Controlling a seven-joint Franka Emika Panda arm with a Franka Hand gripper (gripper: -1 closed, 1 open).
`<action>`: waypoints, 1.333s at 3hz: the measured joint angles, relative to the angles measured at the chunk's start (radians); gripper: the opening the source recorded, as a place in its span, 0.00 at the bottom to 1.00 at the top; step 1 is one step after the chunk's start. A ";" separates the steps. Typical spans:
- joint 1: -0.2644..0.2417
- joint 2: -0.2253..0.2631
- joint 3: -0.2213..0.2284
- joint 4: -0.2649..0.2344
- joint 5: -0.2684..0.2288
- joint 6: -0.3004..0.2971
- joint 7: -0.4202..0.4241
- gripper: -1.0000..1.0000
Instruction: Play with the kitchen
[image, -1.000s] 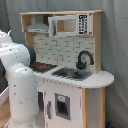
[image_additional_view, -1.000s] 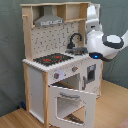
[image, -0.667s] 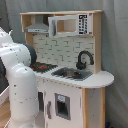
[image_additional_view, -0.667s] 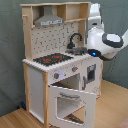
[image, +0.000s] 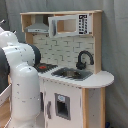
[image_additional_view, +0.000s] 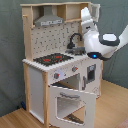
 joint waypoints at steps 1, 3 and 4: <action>0.005 -0.004 0.007 -0.003 0.000 0.114 -0.022 1.00; 0.006 -0.004 0.015 -0.011 0.001 0.316 -0.047 1.00; 0.007 -0.004 0.017 -0.015 0.010 0.427 -0.048 1.00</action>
